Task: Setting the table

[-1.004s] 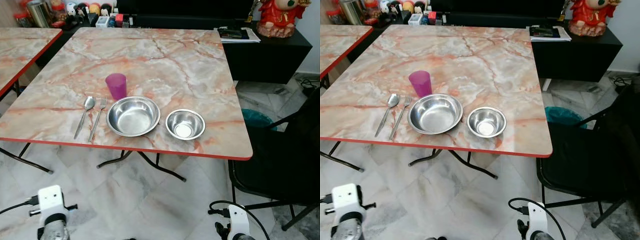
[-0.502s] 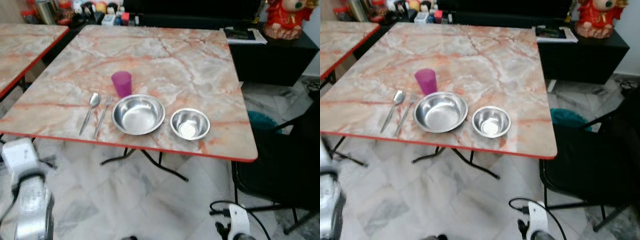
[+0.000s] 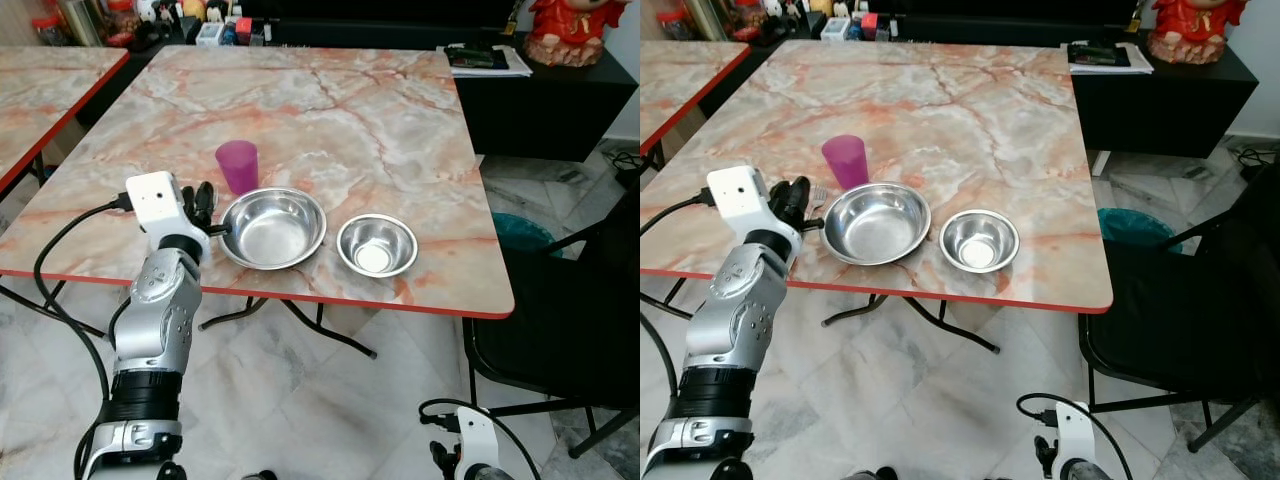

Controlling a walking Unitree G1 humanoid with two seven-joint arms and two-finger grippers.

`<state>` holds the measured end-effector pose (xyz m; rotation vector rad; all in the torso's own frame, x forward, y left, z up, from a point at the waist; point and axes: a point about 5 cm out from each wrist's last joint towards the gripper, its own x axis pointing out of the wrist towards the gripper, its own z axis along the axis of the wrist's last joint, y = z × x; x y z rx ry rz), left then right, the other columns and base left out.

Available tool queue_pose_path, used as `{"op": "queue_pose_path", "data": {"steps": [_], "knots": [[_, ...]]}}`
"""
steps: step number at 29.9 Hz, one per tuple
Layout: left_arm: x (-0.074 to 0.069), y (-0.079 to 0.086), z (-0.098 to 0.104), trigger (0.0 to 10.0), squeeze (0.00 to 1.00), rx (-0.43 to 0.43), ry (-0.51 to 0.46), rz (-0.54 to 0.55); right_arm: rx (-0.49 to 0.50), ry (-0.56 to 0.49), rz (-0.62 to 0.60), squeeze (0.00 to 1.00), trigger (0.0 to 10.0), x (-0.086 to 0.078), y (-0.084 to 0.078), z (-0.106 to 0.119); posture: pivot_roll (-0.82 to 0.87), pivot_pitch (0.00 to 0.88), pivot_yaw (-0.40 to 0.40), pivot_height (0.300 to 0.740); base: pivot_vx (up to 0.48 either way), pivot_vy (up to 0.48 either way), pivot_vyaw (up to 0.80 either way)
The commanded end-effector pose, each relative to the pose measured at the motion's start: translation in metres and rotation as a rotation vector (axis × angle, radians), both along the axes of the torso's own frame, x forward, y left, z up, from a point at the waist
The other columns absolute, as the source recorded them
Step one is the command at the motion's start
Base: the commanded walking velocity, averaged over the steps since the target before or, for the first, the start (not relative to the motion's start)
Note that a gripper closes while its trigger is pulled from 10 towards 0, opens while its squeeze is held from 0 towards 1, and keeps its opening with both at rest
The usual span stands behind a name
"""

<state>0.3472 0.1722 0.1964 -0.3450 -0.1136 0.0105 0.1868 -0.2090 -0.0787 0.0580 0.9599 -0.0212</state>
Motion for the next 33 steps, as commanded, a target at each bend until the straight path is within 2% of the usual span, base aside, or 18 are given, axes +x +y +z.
{"op": "queue_pose_path", "data": {"steps": [1, 5, 11, 15, 19, 24, 25, 26, 28, 33], "knots": [[-0.0003, 0.0046, 0.0066, 10.0, 1.00, -0.082, 0.027, 0.008, 0.004, 0.016, -0.013, 0.00, 10.0, -0.0052, 0.0003, -0.0027, 0.02, 0.141, 0.016, 0.740, 0.000, 0.000, 0.00], [-0.0002, 0.0077, 0.0083, 10.0, 1.00, -0.142, 0.090, -0.013, 0.004, 0.022, -0.002, 0.00, 10.0, -0.0057, 0.0006, -0.0030, 0.03, 0.140, 0.013, 0.740, 0.000, 0.000, 0.00], [0.0012, 0.0083, 0.0075, 10.0, 1.00, -0.178, 0.181, -0.043, 0.004, 0.023, 0.003, 0.00, 10.0, -0.0062, 0.0005, -0.0032, 0.03, 0.136, 0.013, 0.740, 0.000, 0.000, 0.00], [0.0020, 0.0017, 0.0022, 10.0, 1.00, -0.133, 0.254, -0.139, 0.004, 0.024, 0.003, 0.00, 10.0, -0.0065, 0.0005, -0.0033, 0.03, 0.137, 0.012, 0.740, 0.000, 0.000, 0.00], [0.0030, 0.0007, -0.0008, 10.0, 1.00, -0.088, 0.313, -0.177, 0.005, 0.024, -0.002, 0.00, 10.0, -0.0064, 0.0002, -0.0033, 0.03, 0.142, 0.013, 0.740, 0.000, 0.000, 0.00], [0.0031, 0.0017, -0.0007, 10.0, 1.00, -0.098, 0.334, -0.182, 0.005, 0.024, -0.002, 0.00, 10.0, -0.0066, 0.0001, -0.0033, 0.03, 0.148, 0.014, 0.740, 0.000, 0.000, 0.00], [0.0060, 0.0038, 0.0028, 10.0, 1.00, -0.169, 0.332, -0.166, 0.005, 0.025, -0.002, 0.00, 10.0, -0.0064, 0.0000, -0.0032, 0.03, 0.162, 0.012, 0.740, 0.000, 0.000, 0.00], [0.0060, 0.0038, 0.0028, 10.0, 1.00, -0.169, 0.332, -0.166, 0.005, 0.025, -0.002, 0.00, 10.0, -0.0064, 0.0000, -0.0032, 0.03, 0.162, 0.012, 0.740, 0.000, 0.000, 0.00], [0.0079, 0.0042, 0.0070, 10.0, 1.00, -0.259, 0.327, -0.160, 0.006, 0.026, -0.003, 0.00, 10.0, -0.0063, -0.0004, -0.0031, 0.03, 0.168, 0.012, 0.740, 0.000, 0.000, 0.00], [0.0069, 0.0053, 0.0042, 10.0, 1.00, -0.339, 0.360, -0.152, 0.006, 0.025, -0.004, 0.00, 10.0, -0.0062, -0.0003, -0.0031, 0.03, 0.172, 0.012, 0.740, 0.000, 0.000, 0.00]]}}
